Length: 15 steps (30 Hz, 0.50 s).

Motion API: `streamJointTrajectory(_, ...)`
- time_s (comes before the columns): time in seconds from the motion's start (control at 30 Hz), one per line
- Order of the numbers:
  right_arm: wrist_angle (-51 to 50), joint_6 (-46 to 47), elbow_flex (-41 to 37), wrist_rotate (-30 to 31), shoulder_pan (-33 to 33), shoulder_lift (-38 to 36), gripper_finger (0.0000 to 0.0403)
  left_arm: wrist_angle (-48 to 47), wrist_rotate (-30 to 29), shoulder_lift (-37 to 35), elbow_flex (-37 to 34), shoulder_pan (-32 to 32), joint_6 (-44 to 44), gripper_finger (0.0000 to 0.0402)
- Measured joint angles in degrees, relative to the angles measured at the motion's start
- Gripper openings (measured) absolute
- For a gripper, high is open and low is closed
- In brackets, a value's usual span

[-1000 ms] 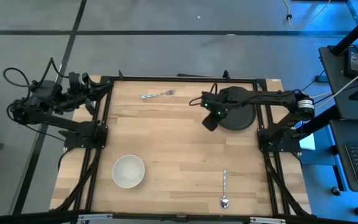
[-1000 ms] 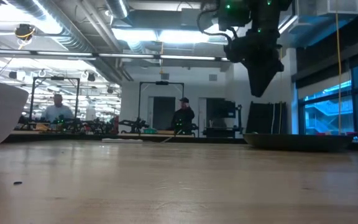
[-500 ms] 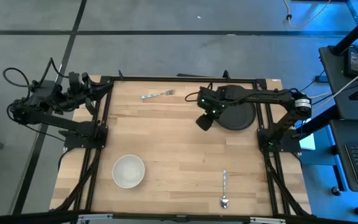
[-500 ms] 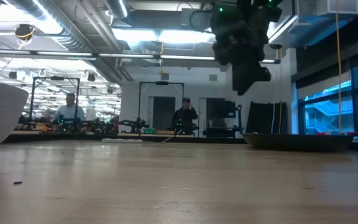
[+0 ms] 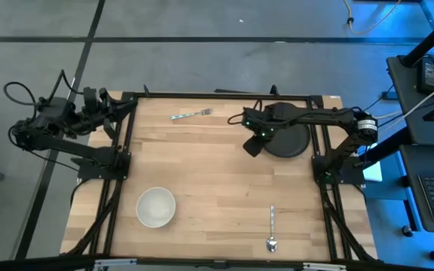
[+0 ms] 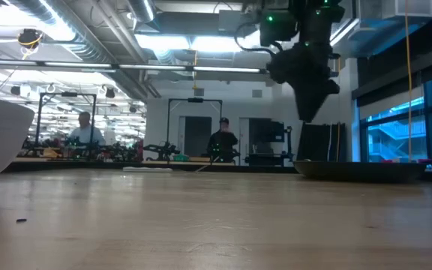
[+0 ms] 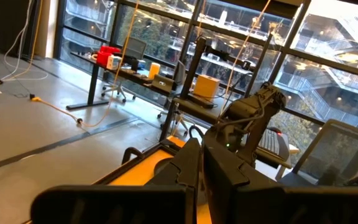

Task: Set table place
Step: Put the white bowl on top of the black plate

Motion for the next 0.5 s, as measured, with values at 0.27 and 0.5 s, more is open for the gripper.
streamJointTrajectory(0.27,1.5,1.3,0.0,-5.3,0.1,0.0,0.0108,0.0,0.0,0.0,0.0,0.0,0.0,0.0011)
streamJointTrajectory(0.5,21.4,6.1,0.0,-32.1,0.9,0.0,0.0108,0.0,0.0,0.0,0.0,0.0,0.0,0.0011)
